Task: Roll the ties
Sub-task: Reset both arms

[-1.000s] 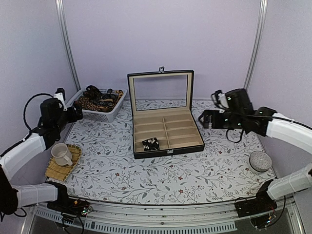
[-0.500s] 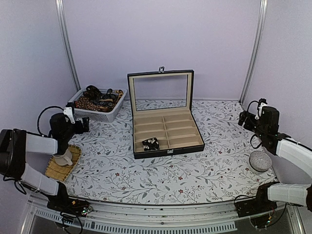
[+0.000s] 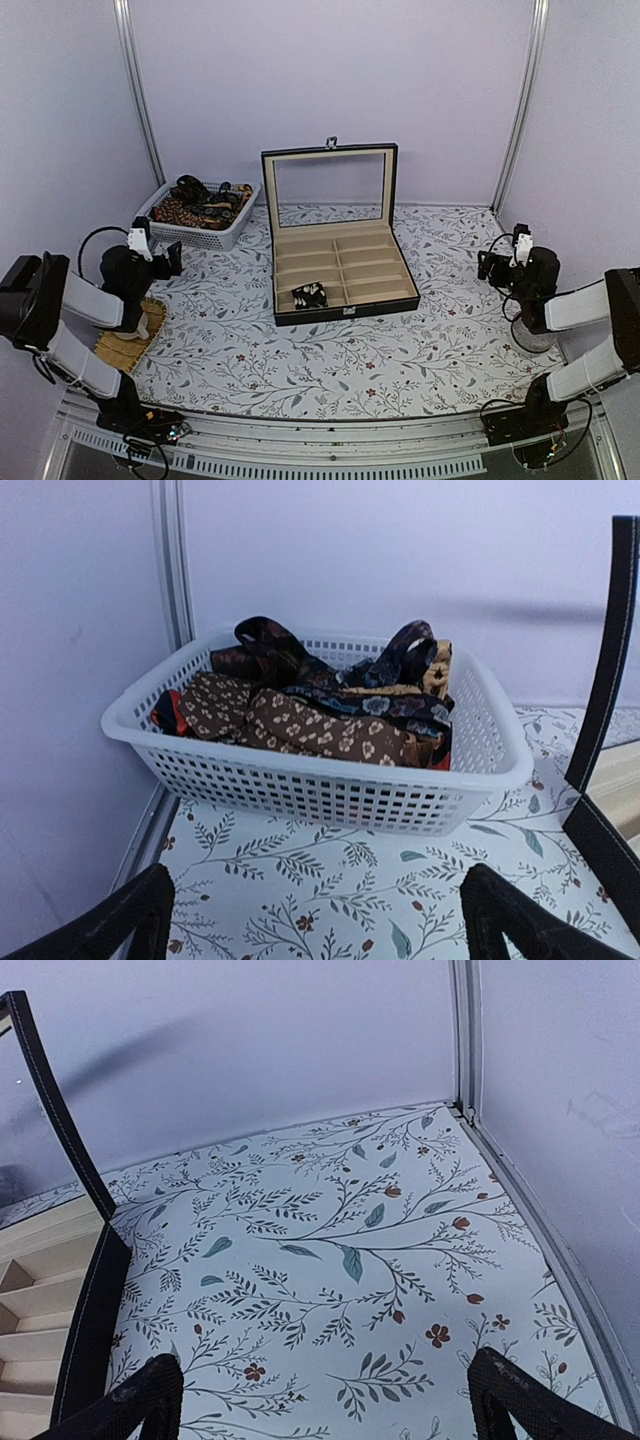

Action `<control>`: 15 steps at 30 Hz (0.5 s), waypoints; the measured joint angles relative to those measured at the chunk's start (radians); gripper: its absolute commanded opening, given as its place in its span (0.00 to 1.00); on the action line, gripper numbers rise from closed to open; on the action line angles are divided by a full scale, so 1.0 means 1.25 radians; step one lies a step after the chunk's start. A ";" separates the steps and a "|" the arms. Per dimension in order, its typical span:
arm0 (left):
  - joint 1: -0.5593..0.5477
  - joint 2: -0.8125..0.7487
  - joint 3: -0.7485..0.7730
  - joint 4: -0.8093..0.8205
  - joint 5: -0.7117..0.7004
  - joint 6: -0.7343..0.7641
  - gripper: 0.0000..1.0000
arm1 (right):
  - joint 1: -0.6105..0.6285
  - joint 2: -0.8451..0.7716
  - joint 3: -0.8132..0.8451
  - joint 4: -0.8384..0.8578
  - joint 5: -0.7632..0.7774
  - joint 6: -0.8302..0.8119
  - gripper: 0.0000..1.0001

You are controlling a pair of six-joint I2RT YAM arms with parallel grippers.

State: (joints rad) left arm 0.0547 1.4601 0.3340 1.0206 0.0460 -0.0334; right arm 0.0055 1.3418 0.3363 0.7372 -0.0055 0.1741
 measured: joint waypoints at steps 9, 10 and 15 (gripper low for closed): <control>-0.005 0.037 -0.025 0.071 -0.020 0.006 1.00 | -0.010 0.122 -0.055 0.274 -0.001 -0.044 1.00; -0.006 0.037 -0.025 0.077 -0.023 0.006 1.00 | -0.011 0.127 -0.055 0.291 -0.004 -0.047 1.00; -0.028 0.052 -0.091 0.180 -0.102 0.005 1.00 | -0.011 0.128 -0.063 0.353 0.000 -0.052 1.00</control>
State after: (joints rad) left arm 0.0200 1.5249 0.2207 1.2461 -0.0818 -0.0273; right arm -0.0078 1.5017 0.2581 1.1790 -0.0055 0.1085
